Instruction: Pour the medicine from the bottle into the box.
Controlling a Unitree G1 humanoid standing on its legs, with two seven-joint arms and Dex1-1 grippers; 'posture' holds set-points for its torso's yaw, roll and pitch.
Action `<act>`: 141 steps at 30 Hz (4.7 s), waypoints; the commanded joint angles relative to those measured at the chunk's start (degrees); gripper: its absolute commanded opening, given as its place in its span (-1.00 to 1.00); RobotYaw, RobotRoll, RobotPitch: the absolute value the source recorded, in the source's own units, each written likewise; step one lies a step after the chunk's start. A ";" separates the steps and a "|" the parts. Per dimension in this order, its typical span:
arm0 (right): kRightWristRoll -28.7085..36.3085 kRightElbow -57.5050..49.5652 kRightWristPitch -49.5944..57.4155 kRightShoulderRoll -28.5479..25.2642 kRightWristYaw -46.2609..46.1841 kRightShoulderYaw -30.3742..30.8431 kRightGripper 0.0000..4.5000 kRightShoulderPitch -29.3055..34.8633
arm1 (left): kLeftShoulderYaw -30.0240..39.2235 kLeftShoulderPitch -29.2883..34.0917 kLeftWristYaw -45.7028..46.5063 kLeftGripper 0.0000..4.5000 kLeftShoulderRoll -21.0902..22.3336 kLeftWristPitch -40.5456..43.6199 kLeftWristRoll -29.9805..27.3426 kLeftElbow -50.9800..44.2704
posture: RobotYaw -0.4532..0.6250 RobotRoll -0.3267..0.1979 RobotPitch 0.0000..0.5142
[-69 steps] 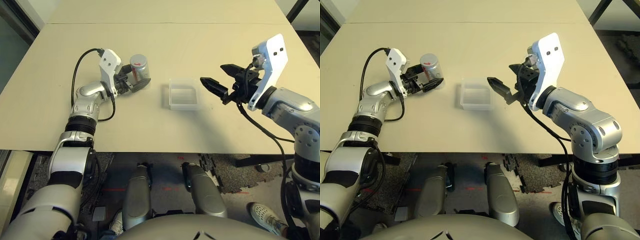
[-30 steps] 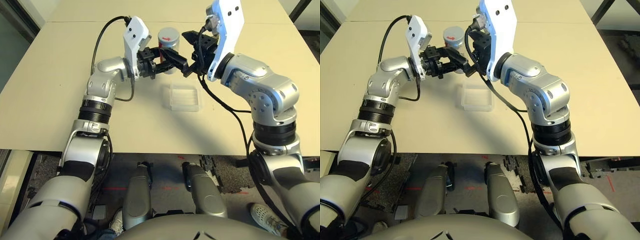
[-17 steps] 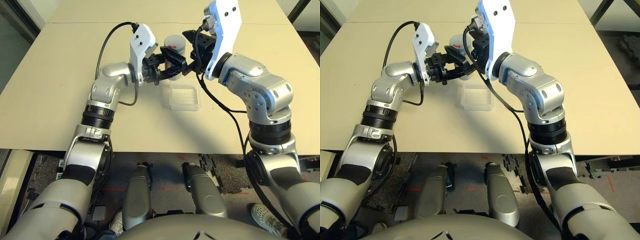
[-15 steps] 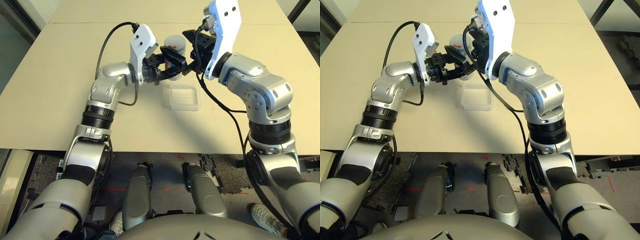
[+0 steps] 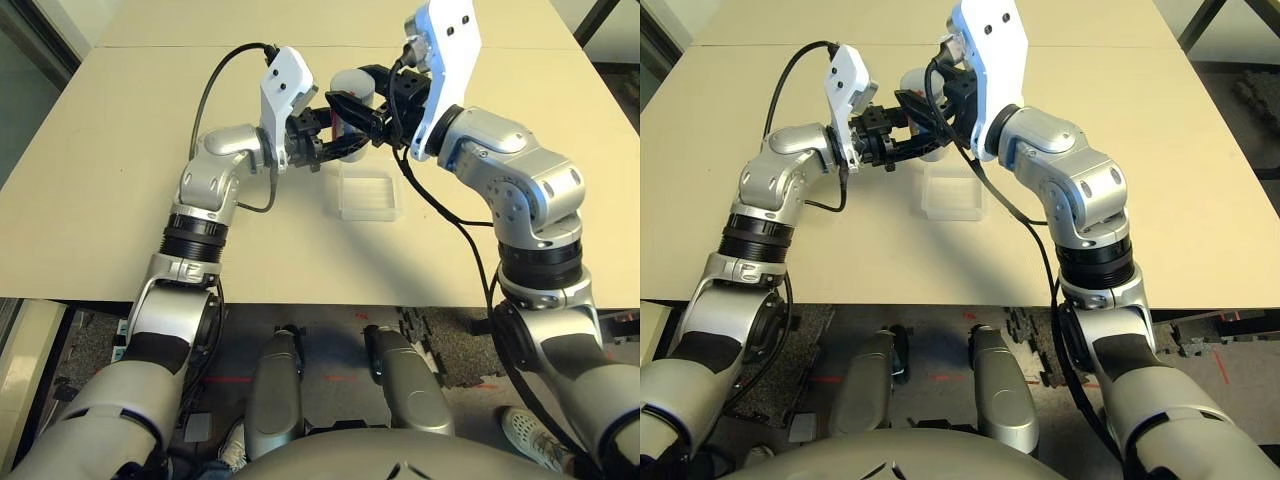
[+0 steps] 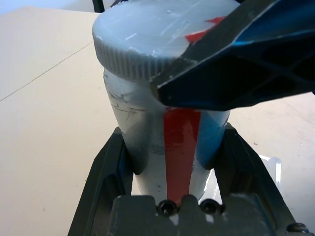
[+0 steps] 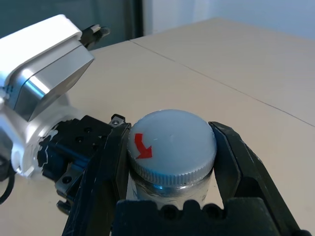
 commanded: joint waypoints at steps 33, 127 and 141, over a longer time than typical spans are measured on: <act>26.89 -3.55 8.52 -16.78 22.93 -11.83 1.00 -6.35 | -1.55 1.90 -15.63 0.08 6.54 1.14 -10.56 -12.66 | -0.24 0.25 -0.41; 6.78 -0.74 4.59 -4.13 6.02 2.56 1.00 -5.87 | -1.83 -0.27 -13.36 0.08 5.56 -11.15 -2.25 6.74 | -0.25 0.25 -0.36; 5.18 0.19 4.14 -4.40 7.17 2.69 1.00 -4.63 | -1.69 0.02 -13.13 0.08 5.31 -10.29 -2.35 5.20 | -0.24 0.25 -0.33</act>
